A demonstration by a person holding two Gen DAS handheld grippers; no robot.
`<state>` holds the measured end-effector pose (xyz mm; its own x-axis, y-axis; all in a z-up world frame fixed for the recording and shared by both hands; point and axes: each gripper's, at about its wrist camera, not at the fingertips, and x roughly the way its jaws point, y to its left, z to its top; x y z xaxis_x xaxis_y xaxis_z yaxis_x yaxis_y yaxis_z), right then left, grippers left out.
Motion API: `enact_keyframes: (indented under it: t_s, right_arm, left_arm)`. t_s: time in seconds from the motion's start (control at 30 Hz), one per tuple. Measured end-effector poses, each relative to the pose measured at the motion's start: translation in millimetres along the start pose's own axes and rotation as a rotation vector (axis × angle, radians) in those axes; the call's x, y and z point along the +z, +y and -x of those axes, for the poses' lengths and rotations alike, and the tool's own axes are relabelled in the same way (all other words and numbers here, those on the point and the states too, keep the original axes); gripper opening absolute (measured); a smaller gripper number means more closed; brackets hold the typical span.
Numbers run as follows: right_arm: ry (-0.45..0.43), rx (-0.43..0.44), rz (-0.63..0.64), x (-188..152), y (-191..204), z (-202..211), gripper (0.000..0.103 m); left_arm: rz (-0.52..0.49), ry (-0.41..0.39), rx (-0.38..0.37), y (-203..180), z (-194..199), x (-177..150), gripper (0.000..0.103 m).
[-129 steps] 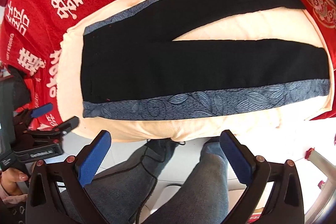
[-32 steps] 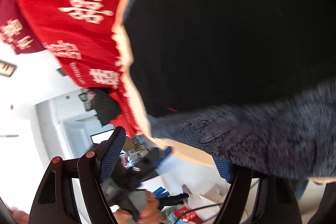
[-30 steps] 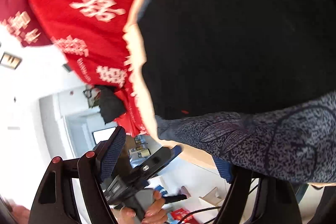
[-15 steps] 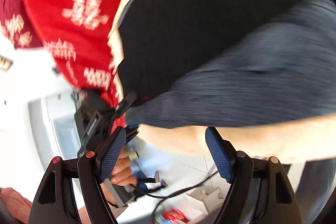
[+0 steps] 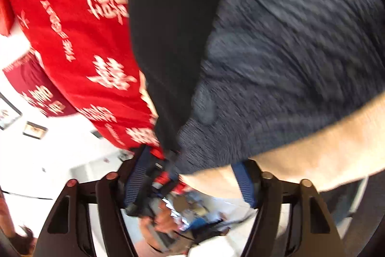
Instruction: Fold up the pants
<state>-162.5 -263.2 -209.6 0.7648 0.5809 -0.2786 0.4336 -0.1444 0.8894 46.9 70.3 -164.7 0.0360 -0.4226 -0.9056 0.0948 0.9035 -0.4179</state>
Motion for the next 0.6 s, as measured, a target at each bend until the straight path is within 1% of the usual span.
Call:
enact_keyframes:
  t_s: [0.03, 0.07, 0.1, 0.17, 0.23, 0.27, 0.37, 0.4, 0.47, 0.5, 0.57, 0.6]
  right_arm:
    - [-0.015, 0.014, -0.020, 1.6, 1.0, 4.5, 0.035]
    - [-0.024, -0.010, -0.033, 3.4, 4.5, 7.3, 0.016]
    - [-0.018, -0.044, -0.019, 4.0, 11.0, 9.8, 0.009]
    - [0.017, -0.102, 0.053, 4.6, 34.6, 11.6, 0.009]
    - [0.062, -0.157, 0.143, 10.9, 67.1, 12.8, 0.009]
    - [0.079, -0.170, 0.169, 14.4, 81.6, 11.1, 0.009]
    - [0.143, -0.235, 0.293, 38.4, 133.4, 5.7, 0.009]
    - [0.162, -0.255, 0.339, 49.7, 153.2, -0.7, 0.010]
    - [0.199, -0.282, 0.412, 76.1, 186.9, -15.0, 0.010]
    - [0.210, -0.295, 0.437, 86.2, 194.8, -21.8, 0.010]
    - [0.239, -0.336, 0.492, 118.3, 224.1, -46.5, 0.010]
    - [0.249, -0.350, 0.511, 132.0, 231.8, -55.7, 0.010]
  left_arm:
    - [0.003, 0.000, 0.002, -0.7, 0.6, 0.6, 0.063]
    - [0.007, -0.003, -0.001, -1.8, 1.7, 1.3, 0.056]
    - [0.011, -0.006, 0.002, -2.9, 3.9, 2.0, 0.045]
    - [0.023, -0.017, -0.005, -3.7, 13.3, 4.7, 0.040]
    - [0.042, -0.041, -0.015, -6.9, 26.8, 9.0, 0.040]
    - [0.052, -0.061, -0.021, -11.2, 35.3, 12.7, 0.040]
    - [0.064, -0.137, -0.030, -32.5, 60.3, 34.6, 0.040]
    - [0.051, -0.168, -0.024, -43.5, 67.5, 48.0, 0.040]
    - [0.027, -0.202, -0.021, -58.8, 72.1, 70.1, 0.040]
    - [0.014, -0.225, -0.014, -66.5, 72.4, 86.4, 0.040]
    - [-0.020, -0.262, 0.012, -80.7, 66.4, 120.9, 0.040]
    - [-0.036, -0.281, 0.031, -87.3, 61.1, 135.7, 0.041]
